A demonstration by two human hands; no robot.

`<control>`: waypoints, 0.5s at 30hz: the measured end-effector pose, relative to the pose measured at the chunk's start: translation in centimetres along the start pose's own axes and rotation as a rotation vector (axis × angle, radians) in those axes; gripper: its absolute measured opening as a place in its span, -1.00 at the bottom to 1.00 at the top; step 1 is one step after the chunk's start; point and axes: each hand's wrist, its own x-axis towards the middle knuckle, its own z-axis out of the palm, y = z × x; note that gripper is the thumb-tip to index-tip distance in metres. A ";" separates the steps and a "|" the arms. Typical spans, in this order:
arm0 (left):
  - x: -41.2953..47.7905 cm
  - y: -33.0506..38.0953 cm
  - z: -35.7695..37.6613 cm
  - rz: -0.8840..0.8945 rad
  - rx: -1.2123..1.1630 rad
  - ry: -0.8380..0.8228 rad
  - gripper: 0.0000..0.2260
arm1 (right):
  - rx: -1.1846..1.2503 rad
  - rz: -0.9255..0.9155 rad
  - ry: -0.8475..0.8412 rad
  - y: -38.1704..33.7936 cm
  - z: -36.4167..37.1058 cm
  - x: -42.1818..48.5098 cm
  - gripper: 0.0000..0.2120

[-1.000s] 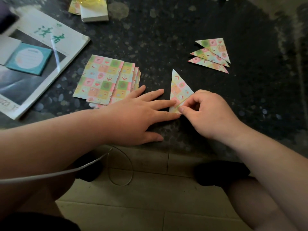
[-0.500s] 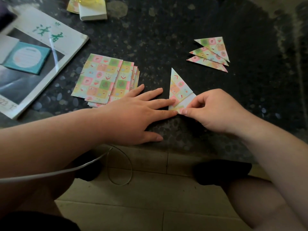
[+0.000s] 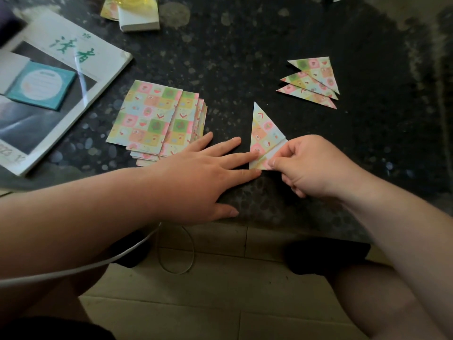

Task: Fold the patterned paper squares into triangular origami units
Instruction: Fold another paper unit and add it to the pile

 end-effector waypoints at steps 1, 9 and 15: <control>-0.2 0.2 0.0 -0.006 0.001 -0.002 -0.25 | -0.021 -0.011 0.014 0.0 0.1 0.0 -0.77; -0.5 0.7 0.2 -0.058 0.004 0.008 -0.21 | -0.116 -0.023 0.071 -0.5 0.6 -0.1 -0.71; -0.7 0.7 0.1 -0.052 -0.006 -0.003 -0.19 | -0.099 -0.021 0.082 -0.7 0.8 -0.1 -0.72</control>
